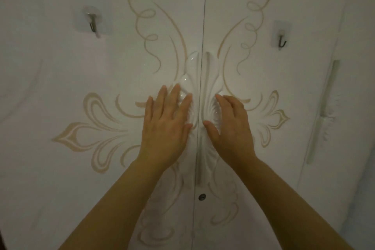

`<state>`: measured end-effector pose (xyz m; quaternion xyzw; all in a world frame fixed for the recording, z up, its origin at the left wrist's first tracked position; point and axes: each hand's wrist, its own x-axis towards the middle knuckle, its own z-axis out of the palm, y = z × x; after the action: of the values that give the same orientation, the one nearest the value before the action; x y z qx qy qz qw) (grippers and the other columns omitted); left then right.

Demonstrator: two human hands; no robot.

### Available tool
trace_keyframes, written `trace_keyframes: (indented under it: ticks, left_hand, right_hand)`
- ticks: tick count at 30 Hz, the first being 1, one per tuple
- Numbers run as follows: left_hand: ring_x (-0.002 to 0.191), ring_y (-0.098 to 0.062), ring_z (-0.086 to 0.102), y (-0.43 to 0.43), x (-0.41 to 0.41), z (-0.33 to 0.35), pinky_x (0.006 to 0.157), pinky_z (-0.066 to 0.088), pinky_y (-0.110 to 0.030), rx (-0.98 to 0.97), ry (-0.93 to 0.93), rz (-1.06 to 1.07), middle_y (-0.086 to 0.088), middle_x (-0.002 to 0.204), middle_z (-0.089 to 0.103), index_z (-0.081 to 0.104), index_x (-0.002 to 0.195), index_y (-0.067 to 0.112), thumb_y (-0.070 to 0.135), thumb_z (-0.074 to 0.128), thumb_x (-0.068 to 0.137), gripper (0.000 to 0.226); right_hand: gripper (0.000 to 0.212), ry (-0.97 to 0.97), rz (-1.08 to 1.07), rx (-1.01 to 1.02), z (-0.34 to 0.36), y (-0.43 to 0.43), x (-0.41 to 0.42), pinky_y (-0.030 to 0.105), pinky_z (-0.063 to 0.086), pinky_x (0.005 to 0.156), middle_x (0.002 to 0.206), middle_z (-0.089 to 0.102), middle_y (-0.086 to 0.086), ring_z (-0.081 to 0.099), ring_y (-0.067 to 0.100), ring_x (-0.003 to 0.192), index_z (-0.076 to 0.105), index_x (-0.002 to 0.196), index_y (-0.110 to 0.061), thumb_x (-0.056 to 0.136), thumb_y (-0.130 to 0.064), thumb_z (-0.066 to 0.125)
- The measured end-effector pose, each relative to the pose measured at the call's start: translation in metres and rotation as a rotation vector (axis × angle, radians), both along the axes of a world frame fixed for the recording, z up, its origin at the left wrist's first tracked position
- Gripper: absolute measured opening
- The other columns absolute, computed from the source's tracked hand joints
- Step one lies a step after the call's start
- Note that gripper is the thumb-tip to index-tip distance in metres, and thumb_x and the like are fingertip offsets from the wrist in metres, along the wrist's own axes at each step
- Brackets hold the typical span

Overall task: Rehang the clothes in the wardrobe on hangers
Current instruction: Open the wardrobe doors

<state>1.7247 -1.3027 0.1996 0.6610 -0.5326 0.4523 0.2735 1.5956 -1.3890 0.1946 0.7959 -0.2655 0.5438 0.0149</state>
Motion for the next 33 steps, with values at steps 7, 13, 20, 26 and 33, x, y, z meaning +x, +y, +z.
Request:
trace_keyframes:
  ticks: [7, 13, 20, 26, 33]
  left_hand:
    - [0.139, -0.036, 0.022, -0.030, 0.038, -0.016, 0.112, 0.010, -0.052, -0.098, -0.165, -0.074, -0.016, 0.149, 0.031, 0.037, 0.143, 0.021, 0.037, 0.043, 0.090, 0.055]
    - [0.141, -0.034, 0.017, -0.039, 0.042, -0.023, 0.113, 0.008, -0.053, -0.185, -0.178, -0.155, -0.016, 0.151, 0.025, 0.034, 0.145, 0.019, 0.034, 0.037, 0.093, 0.054]
    - [0.141, -0.035, 0.016, -0.041, 0.046, -0.025, 0.114, 0.006, -0.052, -0.191, -0.168, -0.193, -0.018, 0.151, 0.026, 0.032, 0.146, 0.016, 0.030, 0.036, 0.092, 0.055]
    - [0.139, -0.035, 0.020, -0.033, 0.043, -0.019, 0.114, 0.005, -0.050, -0.156, -0.118, -0.266, -0.017, 0.148, 0.031, 0.040, 0.142, 0.015, 0.028, 0.035, 0.090, 0.053]
    - [0.134, -0.034, 0.034, -0.012, -0.003, -0.001, 0.112, 0.015, -0.047, -0.231, 0.142, -0.629, -0.016, 0.140, 0.045, 0.044, 0.136, 0.010, 0.026, 0.036, 0.092, 0.048]
  right_hand:
    - [0.075, -0.142, -0.118, 0.117, -0.007, -0.012, 0.032, 0.023, 0.022, 0.106, 0.143, 0.037, 0.008, 0.032, 0.016, 0.131, 0.027, 0.145, -0.011, 0.085, -0.031, 0.066]
    - [0.077, -0.168, -0.110, 0.235, -0.001, -0.013, 0.031, 0.025, 0.030, 0.107, 0.141, 0.037, -0.007, 0.032, 0.004, 0.128, 0.023, 0.146, -0.027, 0.083, -0.037, 0.066]
    - [0.071, -0.154, -0.134, 0.262, 0.005, -0.008, 0.026, -0.001, 0.031, 0.077, 0.104, 0.036, -0.036, 0.038, -0.020, 0.098, 0.025, 0.130, -0.045, 0.076, -0.039, 0.071]
    - [0.073, -0.151, -0.099, 0.303, 0.008, 0.006, 0.007, 0.008, 0.034, 0.084, 0.105, 0.035, -0.033, 0.039, -0.016, 0.100, 0.023, 0.133, -0.043, 0.077, -0.034, 0.070]
    - [0.065, -0.158, -0.019, 0.417, 0.008, 0.032, -0.054, 0.007, 0.041, 0.084, 0.115, 0.040, -0.032, 0.046, -0.009, 0.108, 0.023, 0.119, -0.061, 0.080, -0.036, 0.069]
